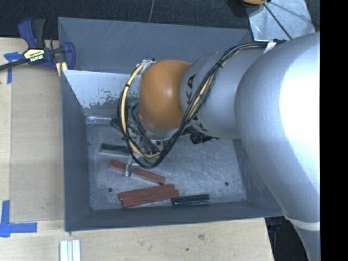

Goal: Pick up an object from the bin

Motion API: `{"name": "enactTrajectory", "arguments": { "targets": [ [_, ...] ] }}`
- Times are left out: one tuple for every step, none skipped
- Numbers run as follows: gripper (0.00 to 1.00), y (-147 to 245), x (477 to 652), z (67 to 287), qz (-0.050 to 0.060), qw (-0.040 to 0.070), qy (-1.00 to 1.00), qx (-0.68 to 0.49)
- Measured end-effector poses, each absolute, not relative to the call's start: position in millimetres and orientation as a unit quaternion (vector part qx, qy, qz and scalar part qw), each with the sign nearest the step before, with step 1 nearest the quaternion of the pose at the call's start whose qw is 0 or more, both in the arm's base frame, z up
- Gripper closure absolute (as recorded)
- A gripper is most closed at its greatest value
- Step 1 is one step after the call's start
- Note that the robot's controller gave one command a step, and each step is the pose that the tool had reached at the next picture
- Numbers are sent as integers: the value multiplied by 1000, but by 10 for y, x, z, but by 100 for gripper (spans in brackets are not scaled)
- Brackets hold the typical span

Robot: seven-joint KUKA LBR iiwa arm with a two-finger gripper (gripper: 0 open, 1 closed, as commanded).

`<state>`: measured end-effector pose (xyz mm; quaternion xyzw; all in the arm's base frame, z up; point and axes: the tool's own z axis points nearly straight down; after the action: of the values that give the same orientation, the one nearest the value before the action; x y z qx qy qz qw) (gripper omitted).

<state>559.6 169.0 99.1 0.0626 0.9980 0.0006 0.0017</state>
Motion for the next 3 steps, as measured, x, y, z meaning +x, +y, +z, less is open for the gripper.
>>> {"name": "enactTrajectory", "arguments": {
  "targets": [
    [0, 1739, 5578, 830, 4, 3, 987, 158],
    [100, 1688, 5591, 779, 5, 11, 994, 109],
    [100, 1688, 5591, 779, 5, 11, 994, 109]
  ]
}}
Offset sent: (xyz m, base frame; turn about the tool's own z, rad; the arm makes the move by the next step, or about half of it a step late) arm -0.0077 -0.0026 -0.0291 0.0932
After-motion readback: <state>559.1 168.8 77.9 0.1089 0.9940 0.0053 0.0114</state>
